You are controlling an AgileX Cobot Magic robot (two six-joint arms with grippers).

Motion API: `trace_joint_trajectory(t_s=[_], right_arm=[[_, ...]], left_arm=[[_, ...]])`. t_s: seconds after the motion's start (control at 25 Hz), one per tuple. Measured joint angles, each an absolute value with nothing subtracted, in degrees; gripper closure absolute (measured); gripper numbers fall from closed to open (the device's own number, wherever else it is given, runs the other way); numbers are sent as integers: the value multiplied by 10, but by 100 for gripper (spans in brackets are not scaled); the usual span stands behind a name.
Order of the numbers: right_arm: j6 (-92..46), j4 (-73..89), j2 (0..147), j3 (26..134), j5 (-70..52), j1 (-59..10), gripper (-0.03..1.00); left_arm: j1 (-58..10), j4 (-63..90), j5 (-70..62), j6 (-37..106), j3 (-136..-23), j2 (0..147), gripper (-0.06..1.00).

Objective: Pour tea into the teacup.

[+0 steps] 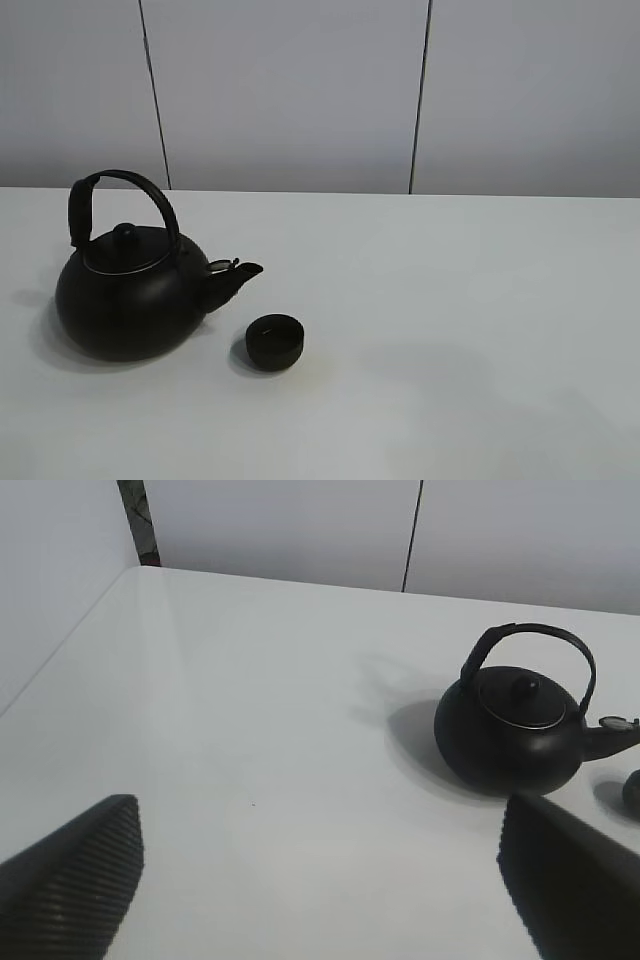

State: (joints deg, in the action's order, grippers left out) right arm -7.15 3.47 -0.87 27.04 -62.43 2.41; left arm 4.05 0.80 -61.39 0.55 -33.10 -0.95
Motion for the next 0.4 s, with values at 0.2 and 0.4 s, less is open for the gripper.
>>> trace_joint_trajectory(t_s=[0.2, 0.4], right_arm=[[-71, 35, -9, 270, -624, 24, 44], [-71, 35, -9, 270, -624, 24, 44]], left_arm=[[40, 8, -617, 5, -299, -10, 25], [40, 8, -628, 5, -288, -10, 25]])
